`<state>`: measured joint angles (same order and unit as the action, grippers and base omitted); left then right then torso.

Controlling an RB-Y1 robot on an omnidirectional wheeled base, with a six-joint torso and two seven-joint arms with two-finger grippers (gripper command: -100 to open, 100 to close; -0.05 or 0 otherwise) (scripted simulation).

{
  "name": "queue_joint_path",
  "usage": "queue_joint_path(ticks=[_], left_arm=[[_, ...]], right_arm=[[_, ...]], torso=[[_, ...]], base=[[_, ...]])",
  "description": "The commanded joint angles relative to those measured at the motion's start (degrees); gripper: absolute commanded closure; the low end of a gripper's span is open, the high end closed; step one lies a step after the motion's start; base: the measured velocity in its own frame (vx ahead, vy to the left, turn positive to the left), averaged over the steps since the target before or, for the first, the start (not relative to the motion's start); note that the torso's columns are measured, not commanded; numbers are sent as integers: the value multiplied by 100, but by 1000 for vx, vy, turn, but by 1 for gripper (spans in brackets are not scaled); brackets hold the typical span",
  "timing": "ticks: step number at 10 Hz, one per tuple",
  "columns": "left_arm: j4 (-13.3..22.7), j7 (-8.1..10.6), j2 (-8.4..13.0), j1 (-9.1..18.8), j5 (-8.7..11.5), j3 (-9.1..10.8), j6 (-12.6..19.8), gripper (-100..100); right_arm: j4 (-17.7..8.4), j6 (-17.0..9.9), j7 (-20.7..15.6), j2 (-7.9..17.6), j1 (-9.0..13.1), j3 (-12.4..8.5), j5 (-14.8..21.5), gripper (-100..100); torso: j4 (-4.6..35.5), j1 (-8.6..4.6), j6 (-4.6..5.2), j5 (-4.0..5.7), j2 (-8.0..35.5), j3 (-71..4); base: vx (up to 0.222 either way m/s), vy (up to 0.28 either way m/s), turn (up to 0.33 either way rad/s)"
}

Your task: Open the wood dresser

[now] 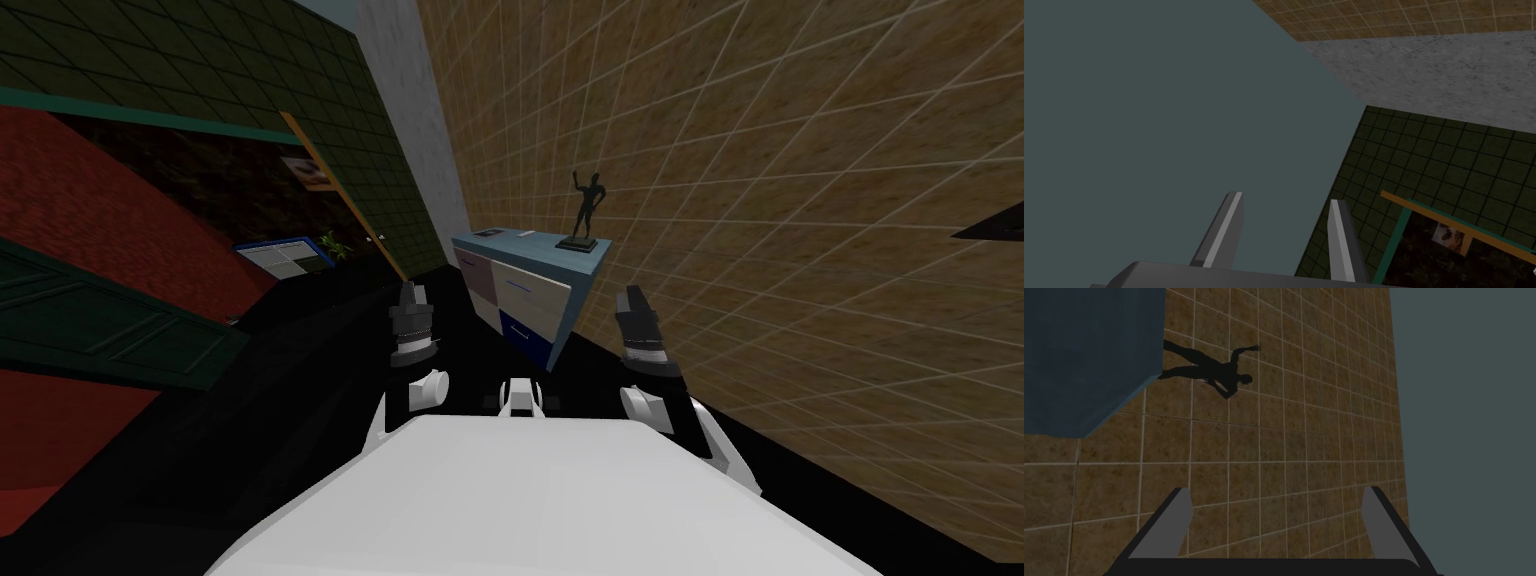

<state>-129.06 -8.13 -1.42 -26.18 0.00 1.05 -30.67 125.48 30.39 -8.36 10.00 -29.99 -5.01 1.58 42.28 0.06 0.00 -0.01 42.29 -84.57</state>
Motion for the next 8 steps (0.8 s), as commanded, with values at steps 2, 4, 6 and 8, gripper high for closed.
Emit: queue_joint_path(ticks=[2, 4, 6, 8], left_arm=[[0, 0, 0, 0, 0, 0, 0, 0], [0, 0, 1, 0, 0, 0, 0, 0], [0, 0, 0, 0, 0, 0, 0, 0], [0, 0, 0, 0, 0, 0, 0, 0]], right_arm=[[-194, 172, -618, 96, 5, -120, 16, -100], [-340, 291, -892, 144, 13, -204, 28, -100], [-493, 414, -1207, 183, 23, -291, 39, -100], [-493, 414, -1453, 183, 23, -291, 39, -100]], torso=[[0, -3, 0, 1, -2, -1], [0, -20, -1, 5, 0, 0], [0, -5, -1, 1, -1, -1], [0, -1, -2, -1, -1, -1]], base=[[16, 81, -43], [14, 44, -23], [18, 69, -53], [14, 58, -16]])
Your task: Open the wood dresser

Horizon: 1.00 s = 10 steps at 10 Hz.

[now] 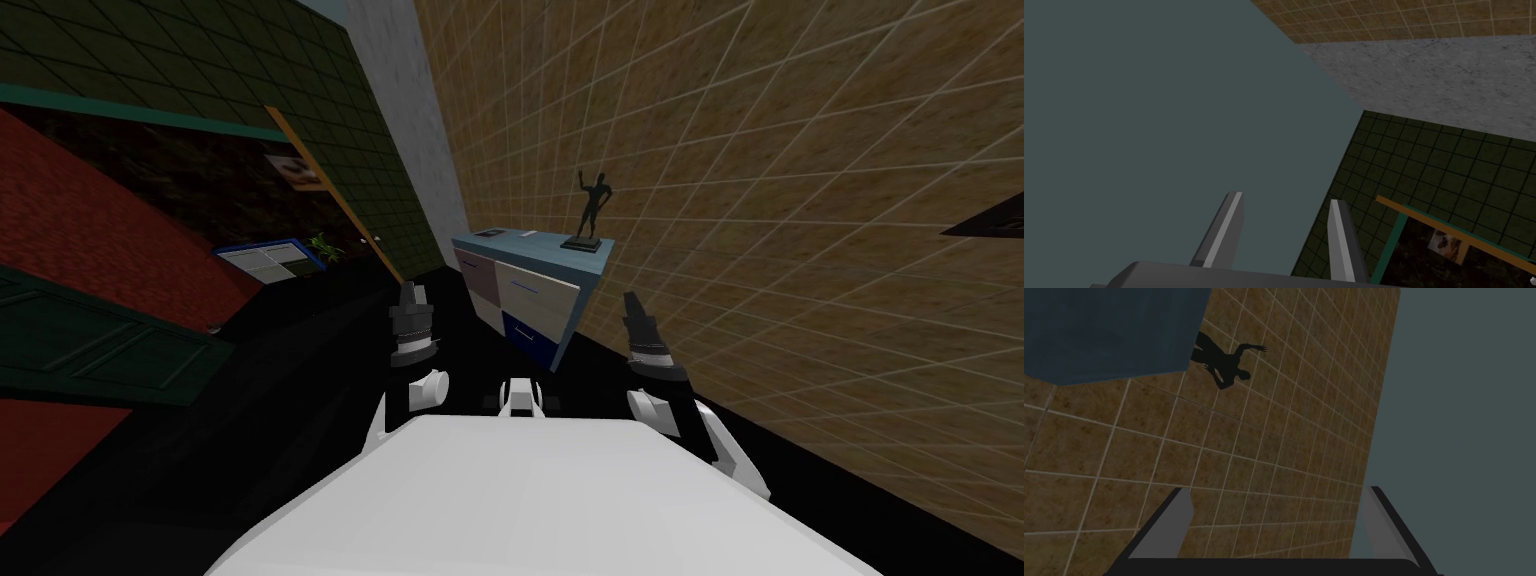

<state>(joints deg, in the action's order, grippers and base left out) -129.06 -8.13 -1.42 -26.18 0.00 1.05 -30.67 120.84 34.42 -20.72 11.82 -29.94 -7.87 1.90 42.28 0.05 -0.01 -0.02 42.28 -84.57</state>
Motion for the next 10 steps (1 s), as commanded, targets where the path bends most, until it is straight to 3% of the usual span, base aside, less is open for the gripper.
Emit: queue_joint_path(ticks=[1, 6, 7, 9, 10], left_arm=[[0, 0, 0, 0, 0, 0, 0, 0], [0, 0, 0, 0, 0, 0, 0, 0], [0, 0, 0, 0, 0, 0, 0, 0], [0, 0, 0, 0, 0, 0, 0, 0], [0, 0, 0, 0, 0, 0, 0, 0]], right_arm=[[-188, 139, -421, 29, 29, -95, 19, -100], [-353, 270, -1052, 51, 42, -186, 30, -100], [-523, 403, -1283, 68, 58, -277, 41, -100], [-523, 403, -1481, 68, 58, -277, 41, -100], [-697, 538, -1708, 79, 76, -369, 53, -100]], torso=[[1, -14, 1, 4, 3, 2], [0, 1, 1, 0, 0, -1], [1, -9, 1, 2, 5, 3], [0, -1, 1, 1, -1, 0], [0, -14, 0, 4, 1, 0]], base=[[9, 75, -60], [17, 56, -27], [17, 74, -54], [18, 55, -22], [32, 73, -56]])
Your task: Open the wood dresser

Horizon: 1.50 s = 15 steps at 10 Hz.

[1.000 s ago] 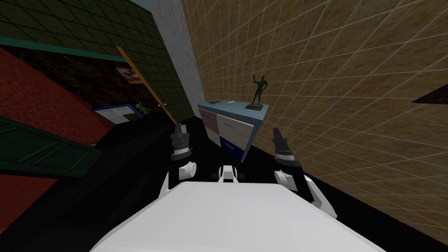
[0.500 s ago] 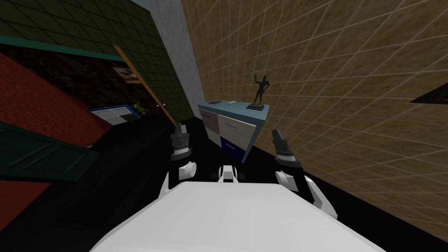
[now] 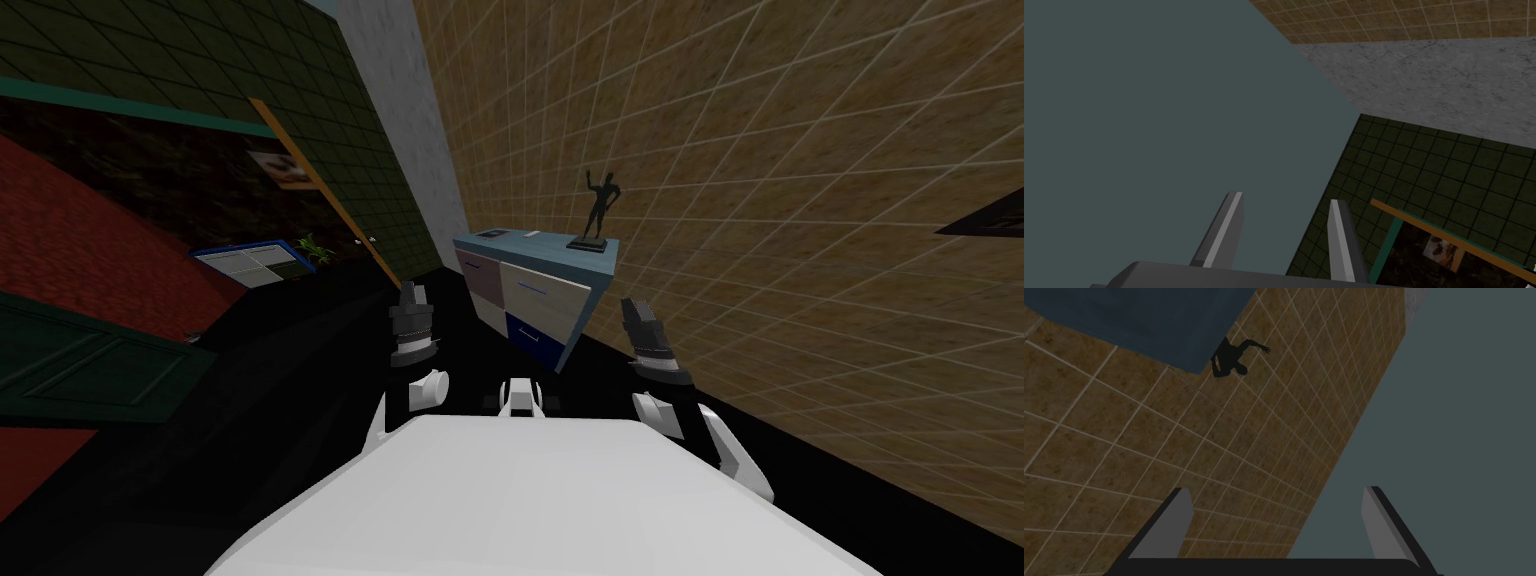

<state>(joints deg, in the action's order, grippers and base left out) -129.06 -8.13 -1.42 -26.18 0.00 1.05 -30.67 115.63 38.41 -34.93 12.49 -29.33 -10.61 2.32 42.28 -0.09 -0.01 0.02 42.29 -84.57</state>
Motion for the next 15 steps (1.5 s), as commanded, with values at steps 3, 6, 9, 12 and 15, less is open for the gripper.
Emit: queue_joint_path(ticks=[3, 6, 9, 12, 15], left_arm=[[0, 0, 0, 0, 0, 0, 0, 0], [0, 0, 0, 0, 0, 0, 0, 0], [0, 0, 0, 0, 0, 0, 0, 0], [0, 0, 0, 0, 0, 0, 0, 0], [0, 0, 0, 0, 0, 0, 0, 0]], right_arm=[[-355, 275, -714, 21, 36, -186, 22, -100], [-537, 410, -1145, 28, 59, -276, 33, -100], [-723, 545, -1576, 34, 86, -364, 44, -100], [-912, 678, -2019, 39, 117, -449, 55, -100], [-1103, 809, -2454, 43, 150, -532, 65, -100]], torso=[[1, 1, 0, -1, 3, 2], [0, 3, 0, -1, 1, 1], [0, 5, 0, -2, -1, -1], [2, 0, 0, 0, 5, 3], [0, 8, 0, -3, 1, 1]], base=[[20, 60, -30], [21, 55, -35], [32, 67, -28], [25, 55, -27], [32, 65, -30]])
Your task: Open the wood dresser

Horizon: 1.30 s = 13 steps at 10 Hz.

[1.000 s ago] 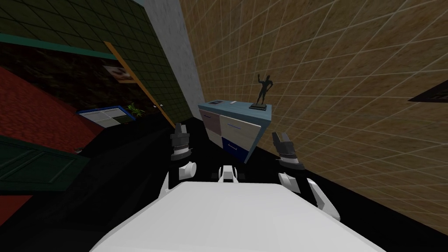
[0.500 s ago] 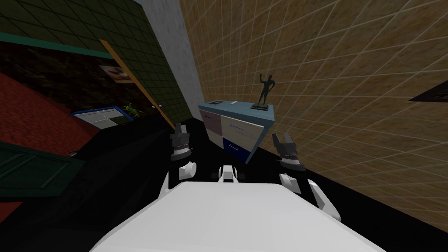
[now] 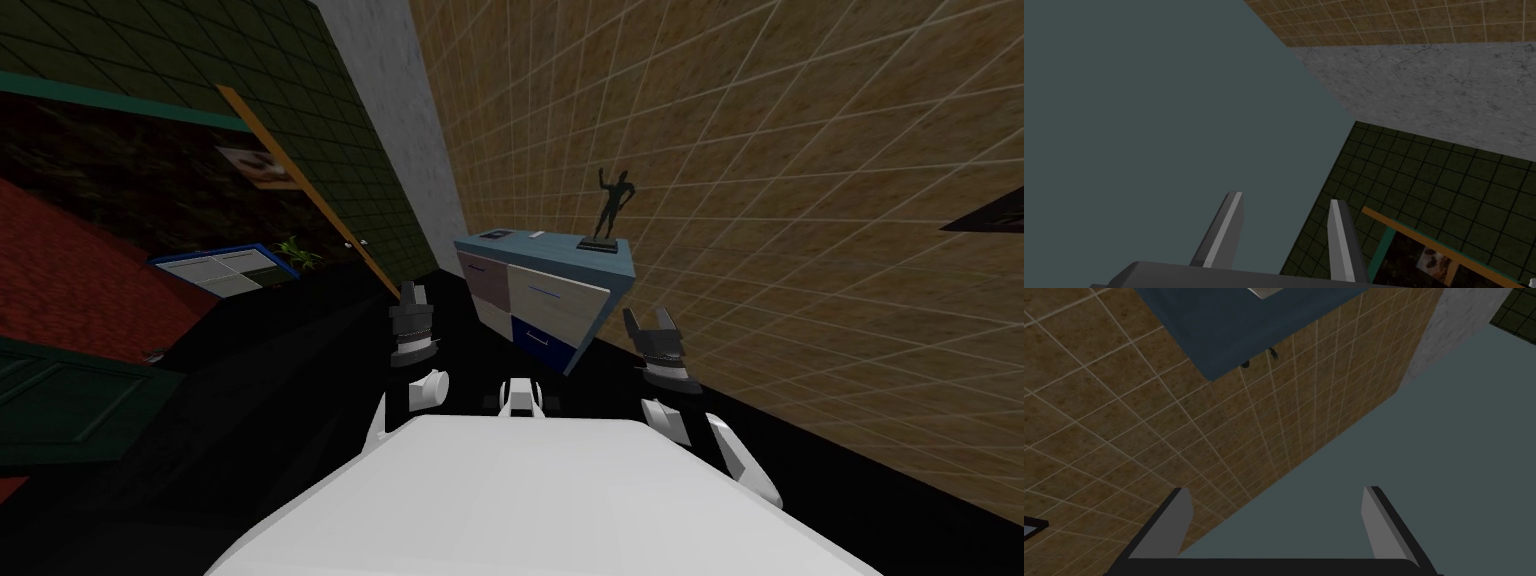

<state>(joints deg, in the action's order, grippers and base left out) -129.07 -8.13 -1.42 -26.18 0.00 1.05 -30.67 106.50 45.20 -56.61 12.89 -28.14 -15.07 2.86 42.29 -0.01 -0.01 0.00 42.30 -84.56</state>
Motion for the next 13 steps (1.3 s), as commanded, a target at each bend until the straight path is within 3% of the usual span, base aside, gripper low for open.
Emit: queue_joint_path(ticks=[1, 4, 5, 7, 8, 10, 13], left_arm=[[0, 0, 0, -1, 0, 0, 0, 0], [0, 0, 0, -1, 0, 0, 0, 0], [0, 0, 0, 0, 0, 0, 0, 0], [0, 0, 0, 0, 0, 0, 0, 0], [0, 0, 0, 0, 0, 0, 0, 0], [0, 0, 0, 0, 0, 0, 0, 0], [0, 0, 0, 0, 0, 0, 0, 0]], right_arm=[[-190, 130, -441, 3, 31, -85, 11, -100], [-382, 258, -869, 6, 68, -164, 21, -100], [-575, 384, -1035, 7, 107, -239, 31, -100], [-575, 384, -1301, 7, 107, -239, 31, -100], [-768, 506, -1497, 6, 150, -311, 41, -100], [-768, 506, -1694, 6, 150, -311, 41, -100], [-1151, 738, -2241, -6, 242, -442, 59, -100]], torso=[[-2, 6, 2, 0, -7, -3], [0, 4, 2, 1, -2, 0], [-1, 6, 0, -2, -5, -3], [-2, 1, 0, 0, -5, -4], [2, -14, 1, 4, 8, 5], [0, 3, 0, 0, -1, 0], [-3, 5, 0, -1, -10, -6]], base=[[45, 75, -30], [36, 64, -26], [72, 95, -44], [42, 59, -13], [29, 54, -42], [34, 50, -13], [67, 71, -34]])
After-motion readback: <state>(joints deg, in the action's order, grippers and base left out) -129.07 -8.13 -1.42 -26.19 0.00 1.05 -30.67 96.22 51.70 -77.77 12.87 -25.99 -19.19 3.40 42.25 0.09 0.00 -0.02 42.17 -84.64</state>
